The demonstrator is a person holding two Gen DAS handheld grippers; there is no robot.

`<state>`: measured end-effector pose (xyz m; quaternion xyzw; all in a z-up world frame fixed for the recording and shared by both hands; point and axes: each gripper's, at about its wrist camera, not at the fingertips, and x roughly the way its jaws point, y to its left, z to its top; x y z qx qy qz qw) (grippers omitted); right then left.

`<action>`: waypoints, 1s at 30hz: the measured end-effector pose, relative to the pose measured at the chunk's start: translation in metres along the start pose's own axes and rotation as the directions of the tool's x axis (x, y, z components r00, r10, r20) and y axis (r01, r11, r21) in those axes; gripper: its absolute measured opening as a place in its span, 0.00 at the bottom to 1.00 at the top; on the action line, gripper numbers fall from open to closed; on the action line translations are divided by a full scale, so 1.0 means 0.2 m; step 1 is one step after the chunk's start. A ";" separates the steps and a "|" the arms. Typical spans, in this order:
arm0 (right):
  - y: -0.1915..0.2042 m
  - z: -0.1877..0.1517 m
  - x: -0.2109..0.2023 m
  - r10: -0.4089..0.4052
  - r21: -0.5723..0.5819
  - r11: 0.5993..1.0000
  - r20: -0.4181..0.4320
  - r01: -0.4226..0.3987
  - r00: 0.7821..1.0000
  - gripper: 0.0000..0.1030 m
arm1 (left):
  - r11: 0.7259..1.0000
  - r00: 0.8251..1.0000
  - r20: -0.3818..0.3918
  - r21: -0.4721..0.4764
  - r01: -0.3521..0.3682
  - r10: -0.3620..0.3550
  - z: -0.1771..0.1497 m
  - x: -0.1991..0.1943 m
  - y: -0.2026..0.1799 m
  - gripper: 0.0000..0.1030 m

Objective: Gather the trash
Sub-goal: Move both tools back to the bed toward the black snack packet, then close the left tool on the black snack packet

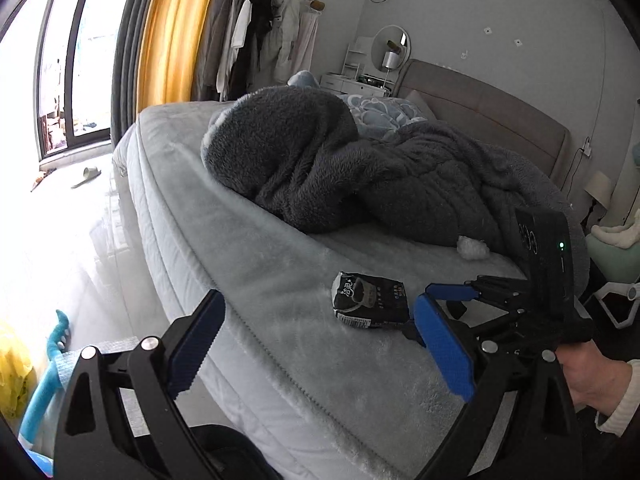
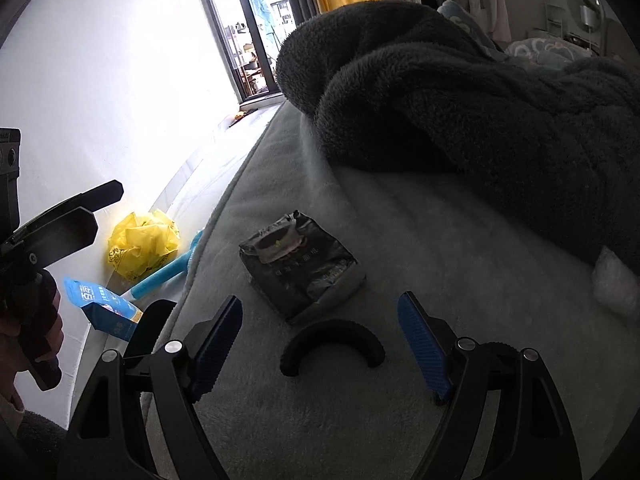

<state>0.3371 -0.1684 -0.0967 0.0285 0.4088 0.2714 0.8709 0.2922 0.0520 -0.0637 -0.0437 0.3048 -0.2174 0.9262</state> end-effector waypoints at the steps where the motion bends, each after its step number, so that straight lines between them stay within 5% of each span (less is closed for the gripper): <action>1: 0.00 -0.01 0.00 0.010 0.001 1.000 -0.007 -0.010 1.000 0.74 | 1.000 1.000 -0.004 -0.006 0.005 -0.005 0.00 0.02 0.00 0.94; 13: -0.05 -0.07 -0.01 0.039 0.012 0.999 -0.051 -0.038 0.998 0.47 | 1.000 1.000 -0.023 -0.018 0.017 -0.018 0.02 0.19 -0.04 0.94; 30: -0.27 -0.04 -0.34 0.033 0.085 0.996 0.107 -0.043 0.994 0.46 | 0.998 0.993 -0.117 0.055 0.004 0.003 -0.02 0.48 -0.22 0.94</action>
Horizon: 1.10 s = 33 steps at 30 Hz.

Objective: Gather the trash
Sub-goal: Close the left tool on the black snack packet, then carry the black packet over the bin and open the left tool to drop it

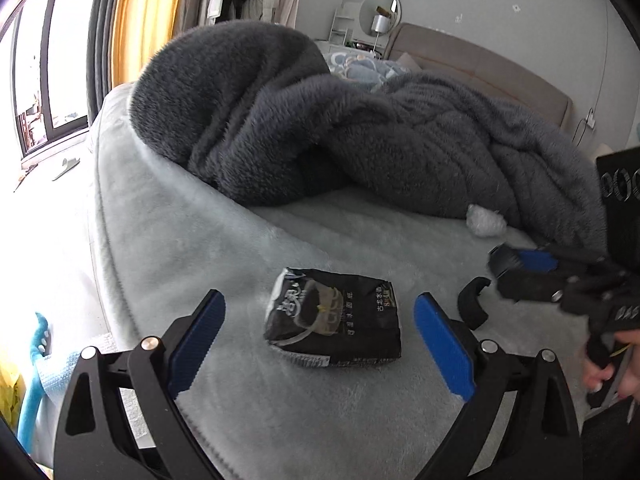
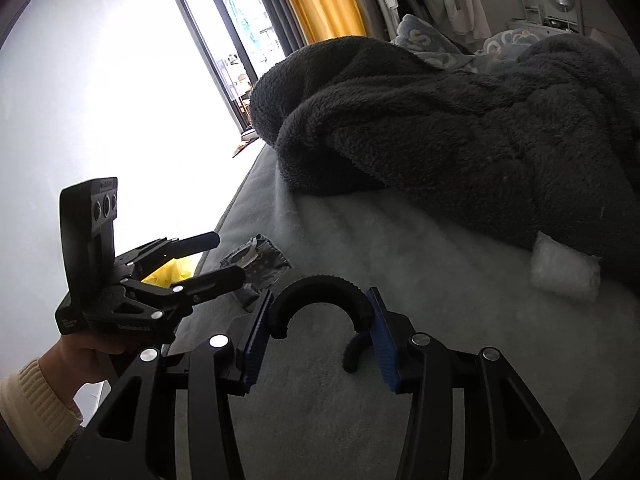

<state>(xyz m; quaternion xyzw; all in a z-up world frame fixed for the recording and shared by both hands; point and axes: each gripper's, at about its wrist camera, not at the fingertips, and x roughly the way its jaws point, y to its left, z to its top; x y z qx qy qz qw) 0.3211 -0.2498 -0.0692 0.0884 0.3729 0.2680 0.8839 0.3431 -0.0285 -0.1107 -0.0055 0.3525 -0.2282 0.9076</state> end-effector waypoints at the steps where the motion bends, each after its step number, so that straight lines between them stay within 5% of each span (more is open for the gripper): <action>1: -0.02 0.00 -0.01 0.000 0.006 1.000 0.003 0.000 1.000 0.46 | 1.000 1.000 -0.003 0.001 0.000 0.000 0.00 0.02 -0.01 0.94; 15: -0.12 -0.01 -0.08 0.008 0.042 0.999 0.006 -0.008 1.000 0.46 | 0.995 0.993 -0.082 0.063 -0.083 0.088 -0.02 0.15 -0.13 0.93; 21: -0.11 0.00 -0.09 0.023 0.052 0.998 0.004 -0.023 1.000 0.46 | 0.995 0.990 -0.099 0.023 -0.101 0.102 -0.01 0.16 -0.08 0.79; 33: 0.05 0.04 -0.26 0.043 0.111 0.992 0.132 -0.058 0.990 0.46 | 0.986 0.985 -0.041 0.022 -0.165 0.165 -0.03 0.04 -0.17 0.74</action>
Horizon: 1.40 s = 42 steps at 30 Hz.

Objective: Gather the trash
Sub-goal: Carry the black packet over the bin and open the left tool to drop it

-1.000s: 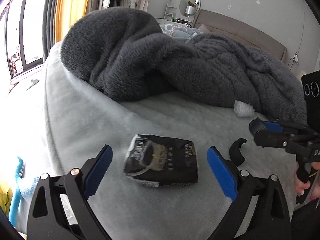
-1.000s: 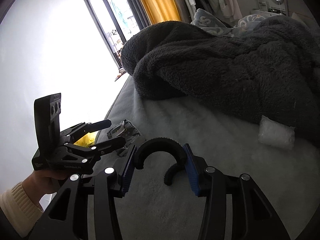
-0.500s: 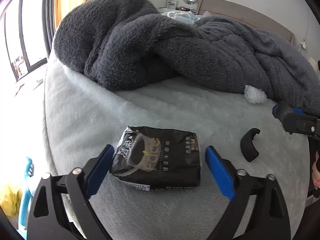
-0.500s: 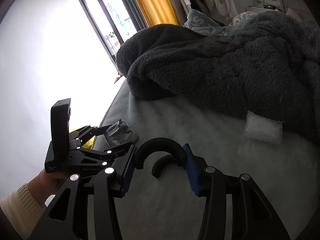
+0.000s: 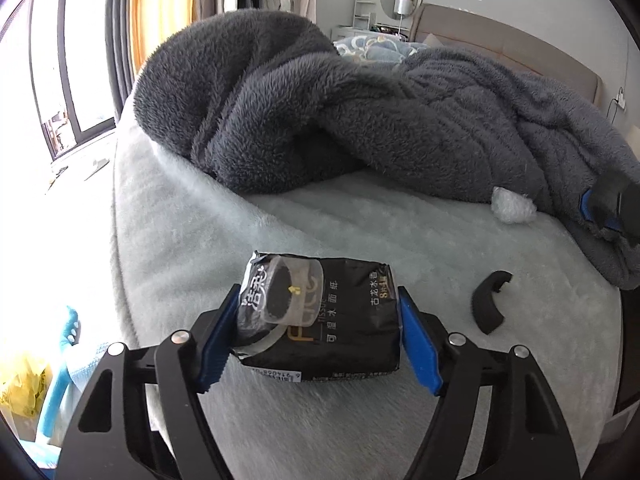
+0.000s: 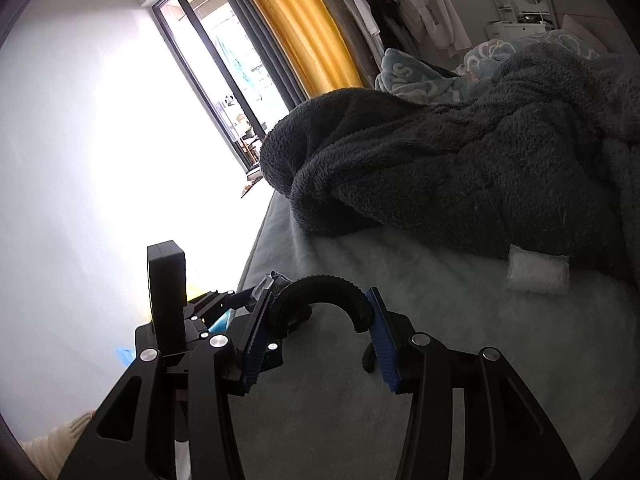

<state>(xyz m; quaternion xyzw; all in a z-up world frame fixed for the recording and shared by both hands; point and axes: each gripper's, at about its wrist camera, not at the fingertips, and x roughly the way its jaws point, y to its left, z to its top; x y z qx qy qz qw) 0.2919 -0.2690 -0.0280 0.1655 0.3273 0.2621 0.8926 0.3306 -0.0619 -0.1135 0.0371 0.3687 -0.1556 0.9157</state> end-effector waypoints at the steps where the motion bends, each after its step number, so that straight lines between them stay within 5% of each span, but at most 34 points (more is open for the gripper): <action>1: 0.01 -0.01 -0.01 0.003 0.015 1.000 0.009 -0.004 1.000 0.46 | 1.000 1.000 0.001 -0.001 -0.002 0.002 -0.01 -0.02 -0.01 0.73; 8: -0.02 -0.08 -0.04 -0.044 0.057 0.997 0.008 0.043 0.999 0.46 | 0.999 1.000 0.022 0.032 0.013 -0.013 -0.10 -0.18 -0.10 0.73; 14: -0.05 -0.16 -0.04 -0.018 0.132 0.991 -0.009 0.019 1.000 0.46 | 0.998 0.998 0.025 -0.043 -0.050 0.051 -0.23 -0.31 -0.07 0.73; 23: 0.12 -0.29 0.01 -0.017 0.073 0.997 -0.074 0.022 0.997 0.46 | 0.975 0.991 -0.035 -0.177 -0.136 0.132 -0.43 -0.44 0.15 0.73; 34: 0.52 -0.42 0.09 0.060 -0.040 0.997 -0.095 -0.064 0.994 0.46 | 0.896 0.959 -0.222 -0.367 -0.251 0.178 -0.77 -0.43 0.56 0.73; 42: 0.73 -0.48 0.27 0.078 -0.109 0.989 -0.163 -0.097 0.983 0.46 | 0.863 0.922 -0.355 -0.407 -0.299 0.152 -1.02 -0.40 0.78 0.74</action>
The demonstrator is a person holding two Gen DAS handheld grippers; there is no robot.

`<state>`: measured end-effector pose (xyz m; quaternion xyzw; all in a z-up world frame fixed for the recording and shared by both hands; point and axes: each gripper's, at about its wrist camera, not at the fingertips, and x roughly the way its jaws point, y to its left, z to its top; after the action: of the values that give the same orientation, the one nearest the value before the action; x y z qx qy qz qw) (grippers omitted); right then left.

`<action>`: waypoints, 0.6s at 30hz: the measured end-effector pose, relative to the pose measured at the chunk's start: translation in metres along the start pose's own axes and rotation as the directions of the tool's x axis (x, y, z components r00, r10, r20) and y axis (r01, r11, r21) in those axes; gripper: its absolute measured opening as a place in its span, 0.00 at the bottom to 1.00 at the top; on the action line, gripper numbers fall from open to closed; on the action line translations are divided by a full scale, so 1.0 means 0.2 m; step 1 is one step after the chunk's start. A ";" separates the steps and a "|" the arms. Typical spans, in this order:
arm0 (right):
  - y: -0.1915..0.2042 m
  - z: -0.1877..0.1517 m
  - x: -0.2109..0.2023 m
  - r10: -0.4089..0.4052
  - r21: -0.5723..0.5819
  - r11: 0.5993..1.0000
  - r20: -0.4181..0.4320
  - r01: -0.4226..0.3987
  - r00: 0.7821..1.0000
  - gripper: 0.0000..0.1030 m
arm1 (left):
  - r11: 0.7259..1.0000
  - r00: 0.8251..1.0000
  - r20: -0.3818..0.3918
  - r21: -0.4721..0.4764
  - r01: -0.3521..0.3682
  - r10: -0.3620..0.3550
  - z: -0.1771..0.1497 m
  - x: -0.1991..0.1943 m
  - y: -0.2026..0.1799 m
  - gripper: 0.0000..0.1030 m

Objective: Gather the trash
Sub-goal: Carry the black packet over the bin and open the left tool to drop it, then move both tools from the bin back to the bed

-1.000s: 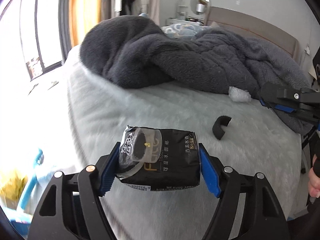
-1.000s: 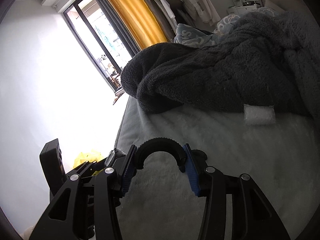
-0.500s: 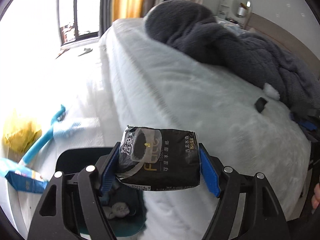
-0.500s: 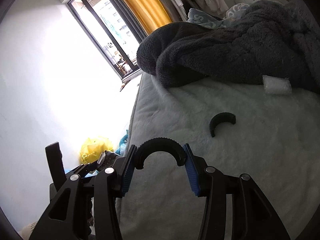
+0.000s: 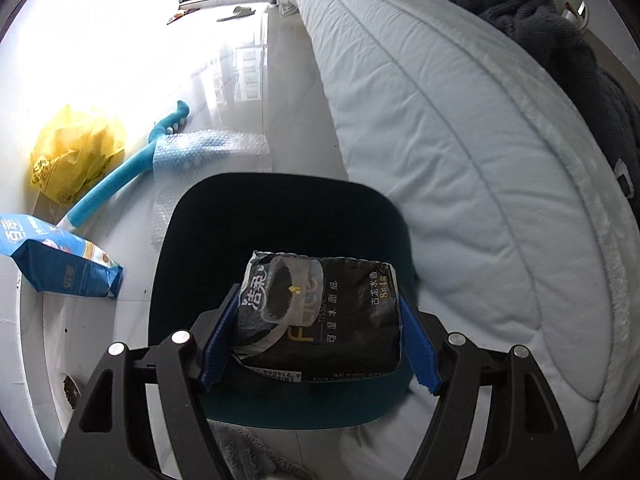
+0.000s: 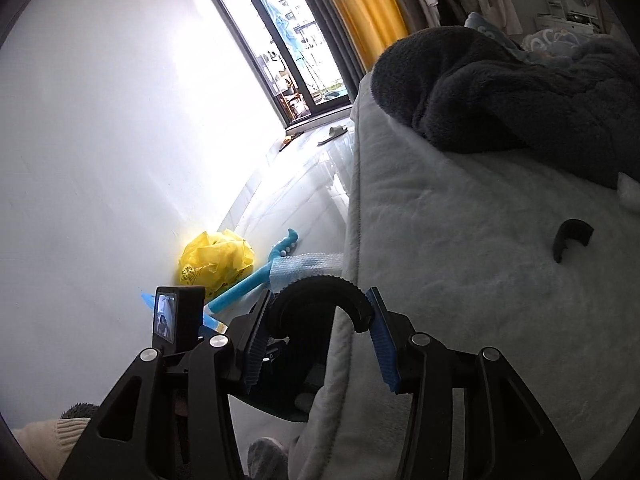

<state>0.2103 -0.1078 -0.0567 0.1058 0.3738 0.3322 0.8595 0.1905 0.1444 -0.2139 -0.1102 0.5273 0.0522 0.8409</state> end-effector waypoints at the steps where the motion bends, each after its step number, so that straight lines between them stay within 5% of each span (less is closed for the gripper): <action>1: 0.02 0.00 0.03 0.006 -0.004 1.000 -0.008 -0.006 1.000 0.46 | 1.000 1.000 -0.019 -0.008 0.000 0.000 -0.01 0.02 0.03 0.74; 10: 0.24 -0.04 0.29 0.014 -0.080 0.997 -0.098 -0.022 0.995 0.46 | 0.997 0.983 -0.180 -0.070 0.022 -0.034 -0.16 0.18 0.28 0.77; 18: 0.34 -0.08 0.56 -0.019 -0.120 0.993 -0.193 -0.004 0.981 0.46 | 0.991 0.984 -0.154 -0.106 0.078 -0.094 -0.18 0.11 0.45 0.84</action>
<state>0.2213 0.0147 -0.1027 0.0197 0.4357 0.3596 0.8249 0.1511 0.2230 -0.2605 -0.1785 0.5840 0.0333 0.7911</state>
